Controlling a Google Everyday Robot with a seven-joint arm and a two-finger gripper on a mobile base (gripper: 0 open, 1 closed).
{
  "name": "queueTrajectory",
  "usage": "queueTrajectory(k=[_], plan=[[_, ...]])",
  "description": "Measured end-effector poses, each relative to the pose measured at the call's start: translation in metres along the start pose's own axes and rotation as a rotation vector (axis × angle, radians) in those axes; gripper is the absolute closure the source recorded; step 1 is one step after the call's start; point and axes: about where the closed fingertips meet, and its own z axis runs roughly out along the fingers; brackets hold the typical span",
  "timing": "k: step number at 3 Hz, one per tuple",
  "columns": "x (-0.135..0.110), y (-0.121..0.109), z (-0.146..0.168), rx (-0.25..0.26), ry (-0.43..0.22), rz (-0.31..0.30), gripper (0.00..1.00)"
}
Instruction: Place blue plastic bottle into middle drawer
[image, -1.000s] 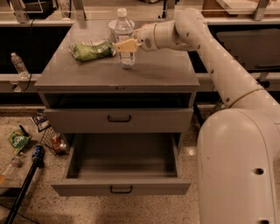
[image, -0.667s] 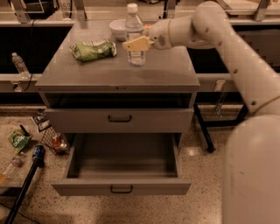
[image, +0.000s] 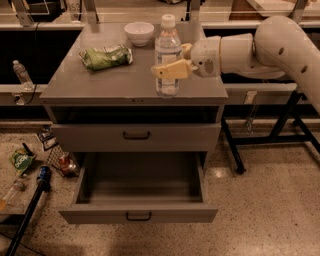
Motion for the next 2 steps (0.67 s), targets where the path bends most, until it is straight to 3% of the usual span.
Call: queueTrajectory(k=[1, 2], plan=[[0.024, 0.053, 0.001, -0.064, -0.005, -0.026, 1.0], [0.066, 0.084, 0.02, -0.097, -0.007, -0.036, 1.0]])
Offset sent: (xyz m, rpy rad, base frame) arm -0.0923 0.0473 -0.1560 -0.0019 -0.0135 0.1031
